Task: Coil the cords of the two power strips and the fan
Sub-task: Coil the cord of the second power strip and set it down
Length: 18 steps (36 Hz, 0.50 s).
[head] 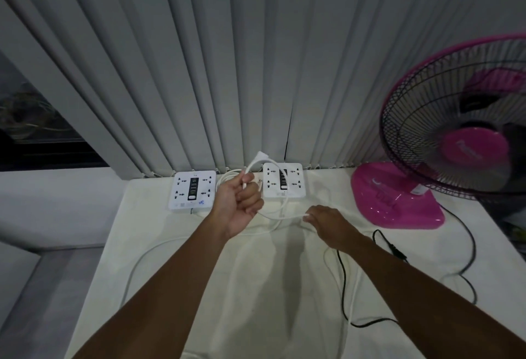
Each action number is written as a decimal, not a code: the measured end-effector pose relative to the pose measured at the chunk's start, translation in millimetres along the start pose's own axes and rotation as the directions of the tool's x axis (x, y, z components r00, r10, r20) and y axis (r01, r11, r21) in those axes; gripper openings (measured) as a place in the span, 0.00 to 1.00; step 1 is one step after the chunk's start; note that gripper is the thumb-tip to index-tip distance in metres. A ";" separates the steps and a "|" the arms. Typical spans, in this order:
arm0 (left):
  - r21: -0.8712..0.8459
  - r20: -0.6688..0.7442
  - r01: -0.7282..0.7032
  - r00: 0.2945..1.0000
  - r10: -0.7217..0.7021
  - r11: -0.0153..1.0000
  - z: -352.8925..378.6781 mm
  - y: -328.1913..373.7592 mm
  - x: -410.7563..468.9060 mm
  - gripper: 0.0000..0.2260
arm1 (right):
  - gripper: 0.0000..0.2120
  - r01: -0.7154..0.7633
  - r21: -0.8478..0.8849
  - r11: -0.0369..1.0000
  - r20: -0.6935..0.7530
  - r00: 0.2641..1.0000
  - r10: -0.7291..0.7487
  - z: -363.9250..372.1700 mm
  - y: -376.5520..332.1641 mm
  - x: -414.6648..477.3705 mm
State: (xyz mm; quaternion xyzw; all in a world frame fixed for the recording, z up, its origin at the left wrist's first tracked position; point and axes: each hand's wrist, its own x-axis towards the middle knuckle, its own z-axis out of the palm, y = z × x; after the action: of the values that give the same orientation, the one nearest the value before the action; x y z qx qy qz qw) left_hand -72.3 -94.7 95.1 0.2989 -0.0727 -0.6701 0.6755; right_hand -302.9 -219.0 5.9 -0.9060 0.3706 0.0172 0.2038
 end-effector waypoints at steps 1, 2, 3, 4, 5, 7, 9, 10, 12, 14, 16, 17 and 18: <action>-0.028 0.006 -0.020 1.000 0.021 0.999 0.5 3.1 -0.2 0.16 | 0.08 -0.009 -0.045 0.999 0.090 0.996 0.014 -1.9 3.4 -1.3; -0.050 0.012 -0.045 0.999 0.045 0.998 1.2 7.1 -0.8 0.14 | 0.11 -0.046 -0.071 0.996 0.182 0.982 0.058 -3.5 6.9 -4.5; -0.062 0.018 -0.066 0.998 0.067 0.996 2.0 11.9 -1.7 0.13 | 0.16 -0.092 -0.061 0.994 0.262 0.959 0.105 -2.9 11.5 -7.4; -0.066 0.022 -0.079 0.996 0.081 0.995 2.5 17.2 -3.0 0.13 | 0.17 -0.156 -0.056 0.986 0.340 0.926 0.166 -2.8 15.0 -10.8; -0.063 0.021 -0.083 0.996 0.085 0.995 2.3 22.5 -4.6 0.14 | 0.17 -0.197 -0.051 0.979 0.391 0.898 0.201 -2.1 18.4 -13.2; -0.029 0.017 -0.068 0.998 0.068 0.997 0.3 31.4 -7.4 0.16 | 0.12 -0.293 0.072 0.953 0.420 0.876 0.237 0.0 19.8 -14.8; 0.063 0.013 -0.027 1.000 0.026 0.998 -2.1 37.8 -10.3 0.16 | 0.08 -0.415 0.368 0.832 0.348 0.891 0.290 -1.6 17.6 -13.2; 0.134 0.012 0.001 1.000 -0.002 0.991 -2.6 39.6 -11.9 0.14 | 0.08 -0.466 0.496 0.733 0.315 0.883 0.348 -6.5 15.2 -12.2; 0.305 -0.005 0.060 0.998 -0.061 0.950 -2.8 39.5 -14.0 0.13 | 0.08 -0.485 0.662 0.571 0.252 0.862 0.440 -19.4 12.3 -3.7; 0.474 -0.083 0.106 0.994 -0.076 0.874 -1.4 33.9 -13.3 0.15 | 0.10 -0.434 0.781 0.449 0.185 0.848 0.497 -37.6 2.7 10.4; 0.593 -0.154 0.113 0.988 -0.026 0.797 1.8 24.7 -10.0 0.16 | 0.12 -0.344 0.883 0.318 0.137 0.839 0.527 -58.8 -17.2 24.3; 0.630 -0.182 0.106 0.983 0.014 0.769 3.5 19.8 -7.5 0.16 | 0.12 -0.298 0.908 0.296 0.108 0.847 0.520 -67.8 -30.1 29.7; 0.653 -0.205 0.097 0.977 0.052 0.751 5.2 15.1 -5.1 0.17 | 0.12 -0.255 0.915 0.312 0.076 0.870 0.487 -74.9 -44.0 33.6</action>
State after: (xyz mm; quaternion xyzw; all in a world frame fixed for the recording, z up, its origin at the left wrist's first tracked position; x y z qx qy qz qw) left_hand -62.4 -92.6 108.4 0.5880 -0.2288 -0.5740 0.5220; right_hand -257.7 -241.7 84.1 -0.5336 0.5382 -0.2365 0.6081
